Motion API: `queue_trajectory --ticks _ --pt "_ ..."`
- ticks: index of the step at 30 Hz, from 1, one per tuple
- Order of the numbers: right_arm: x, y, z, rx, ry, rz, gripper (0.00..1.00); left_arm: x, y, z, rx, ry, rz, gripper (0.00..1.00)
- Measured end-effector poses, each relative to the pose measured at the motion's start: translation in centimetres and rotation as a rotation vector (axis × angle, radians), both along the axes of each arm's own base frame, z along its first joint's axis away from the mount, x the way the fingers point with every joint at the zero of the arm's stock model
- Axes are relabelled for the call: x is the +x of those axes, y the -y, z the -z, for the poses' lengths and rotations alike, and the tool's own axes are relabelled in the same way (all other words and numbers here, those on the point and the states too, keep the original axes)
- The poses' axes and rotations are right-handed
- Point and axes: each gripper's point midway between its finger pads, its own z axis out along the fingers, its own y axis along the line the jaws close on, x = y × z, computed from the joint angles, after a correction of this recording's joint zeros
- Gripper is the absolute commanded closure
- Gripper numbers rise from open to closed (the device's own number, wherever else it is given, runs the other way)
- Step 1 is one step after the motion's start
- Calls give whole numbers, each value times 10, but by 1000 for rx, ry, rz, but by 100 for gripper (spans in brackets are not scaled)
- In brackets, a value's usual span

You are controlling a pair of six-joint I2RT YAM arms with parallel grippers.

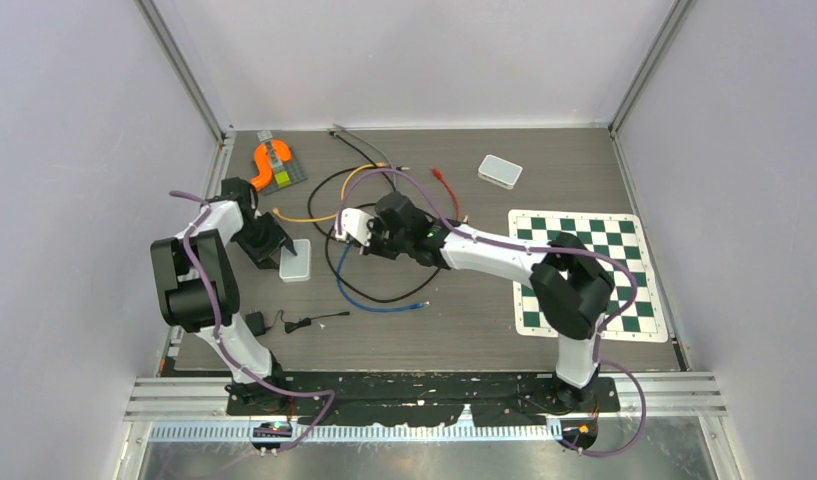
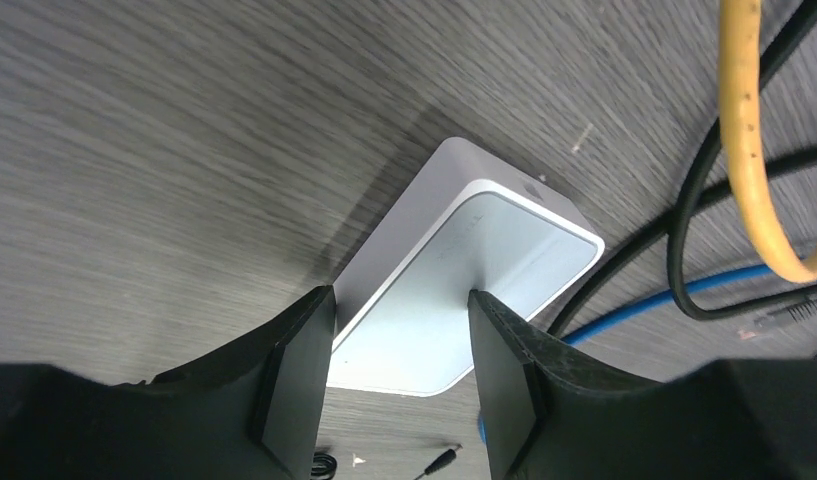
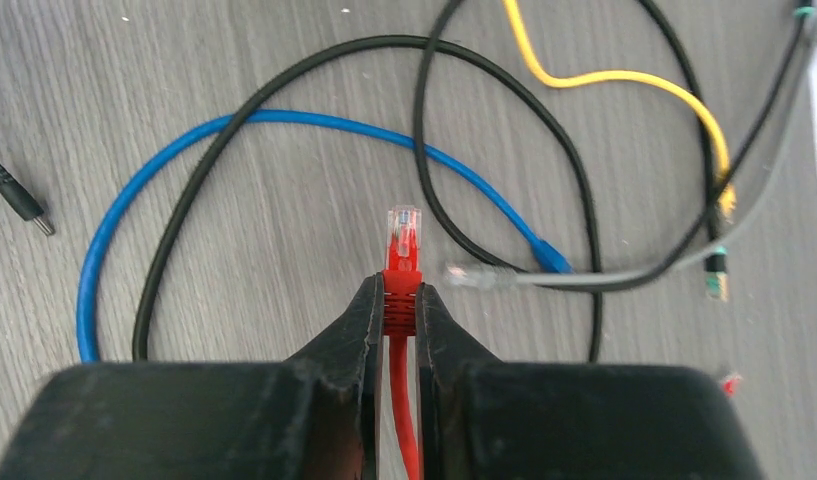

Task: Insert the plug into the switch port
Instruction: Insert the connector into the switch port.

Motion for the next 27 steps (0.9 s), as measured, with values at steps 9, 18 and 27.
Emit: queue_trajectory --ticks 9,18,27 --pt "-11 -42 52 -41 -85 -75 95 0 7 3 -41 -4 39 49" --pt "-13 -77 62 4 -141 -79 95 4 11 4 -66 2 78 51" --pt "-16 -107 66 56 -188 -75 95 8 12 0 -73 27 128 50"
